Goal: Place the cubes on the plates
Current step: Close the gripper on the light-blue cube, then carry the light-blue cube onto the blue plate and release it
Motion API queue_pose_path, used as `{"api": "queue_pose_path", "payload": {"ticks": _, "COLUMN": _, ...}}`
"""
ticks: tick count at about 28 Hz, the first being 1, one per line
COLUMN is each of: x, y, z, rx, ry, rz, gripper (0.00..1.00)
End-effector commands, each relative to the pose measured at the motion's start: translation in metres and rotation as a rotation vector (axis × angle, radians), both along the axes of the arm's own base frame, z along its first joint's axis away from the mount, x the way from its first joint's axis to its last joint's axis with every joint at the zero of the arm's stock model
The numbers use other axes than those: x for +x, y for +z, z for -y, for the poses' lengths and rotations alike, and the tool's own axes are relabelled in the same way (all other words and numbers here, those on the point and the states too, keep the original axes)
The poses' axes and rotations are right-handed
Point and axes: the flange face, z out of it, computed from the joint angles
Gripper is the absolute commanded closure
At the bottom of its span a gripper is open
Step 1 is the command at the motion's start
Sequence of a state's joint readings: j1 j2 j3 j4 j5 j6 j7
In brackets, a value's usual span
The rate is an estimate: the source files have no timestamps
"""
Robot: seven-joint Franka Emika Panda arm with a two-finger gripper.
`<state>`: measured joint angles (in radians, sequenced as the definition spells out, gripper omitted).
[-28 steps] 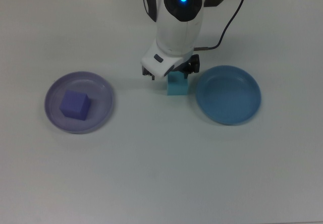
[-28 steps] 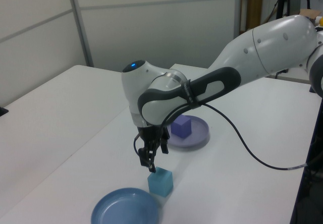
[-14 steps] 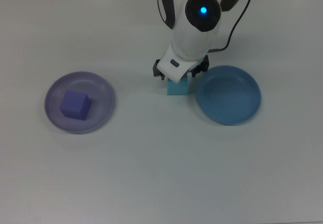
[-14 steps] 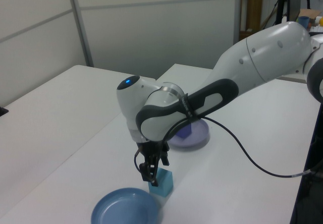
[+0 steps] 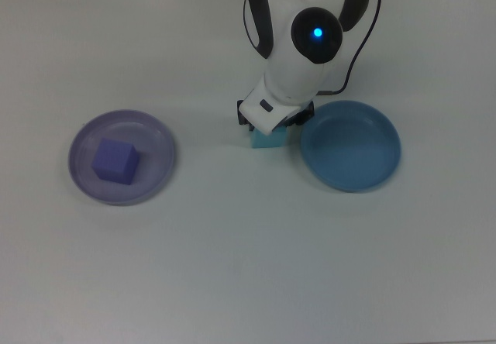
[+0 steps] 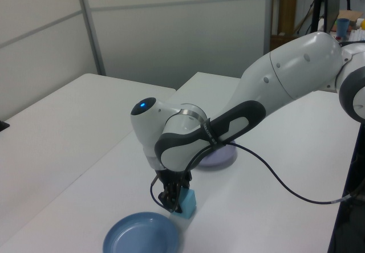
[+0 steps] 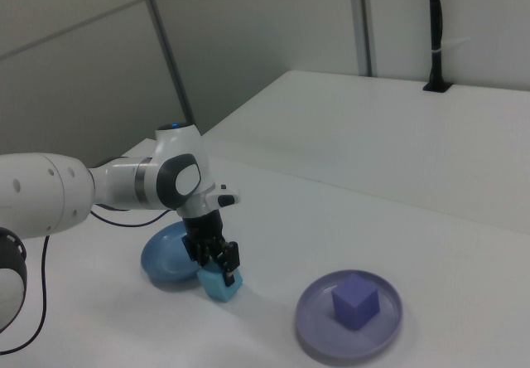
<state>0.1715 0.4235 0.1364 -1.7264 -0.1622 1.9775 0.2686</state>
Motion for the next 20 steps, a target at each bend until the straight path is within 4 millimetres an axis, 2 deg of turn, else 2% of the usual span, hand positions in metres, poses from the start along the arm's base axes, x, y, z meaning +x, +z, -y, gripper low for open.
{"api": "queue_pose_path", "payload": {"ticks": 1, "x": 0.005, "y": 0.046, "z": 0.022, "rx": -0.012, "ry": -0.048, "rz": 0.069, "gripper": 1.00}}
{"api": "queue_pose_path", "payload": {"ticks": 3, "x": 0.005, "y": 0.055, "z": 0.027, "rx": -0.005, "ry": -0.061, "rz": 0.075, "gripper": 1.00}}
{"api": "queue_pose_path", "payload": {"ticks": 5, "x": 0.008, "y": 0.065, "z": 0.023, "rx": 0.006, "ry": -0.058, "rz": 0.092, "gripper": 1.00}}
{"api": "queue_pose_path", "payload": {"ticks": 8, "x": 0.007, "y": 0.066, "z": 0.006, "rx": 0.012, "ry": -0.042, "rz": 0.105, "gripper": 1.00}}
{"api": "queue_pose_path", "payload": {"ticks": 11, "x": -0.001, "y": 0.068, "z": -0.021, "rx": 0.014, "ry": -0.002, "rz": 0.110, "gripper": 1.00}}
{"api": "queue_pose_path", "payload": {"ticks": 12, "x": -0.009, "y": 0.068, "z": -0.048, "rx": 0.010, "ry": 0.035, "rz": 0.117, "gripper": 1.00}}
{"api": "queue_pose_path", "payload": {"ticks": 13, "x": -0.013, "y": 0.070, "z": -0.062, "rx": 0.012, "ry": 0.044, "rz": 0.126, "gripper": 1.00}}
{"api": "queue_pose_path", "payload": {"ticks": 16, "x": -0.018, "y": 0.071, "z": -0.086, "rx": 0.015, "ry": 0.026, "rz": 0.149, "gripper": 1.00}}
{"api": "queue_pose_path", "payload": {"ticks": 17, "x": -0.019, "y": 0.073, "z": -0.099, "rx": 0.020, "ry": 0.023, "rz": 0.172, "gripper": 1.00}}
{"api": "queue_pose_path", "payload": {"ticks": 20, "x": -0.022, "y": 0.069, "z": -0.120, "rx": 0.023, "ry": 0.032, "rz": 0.201, "gripper": 1.00}}
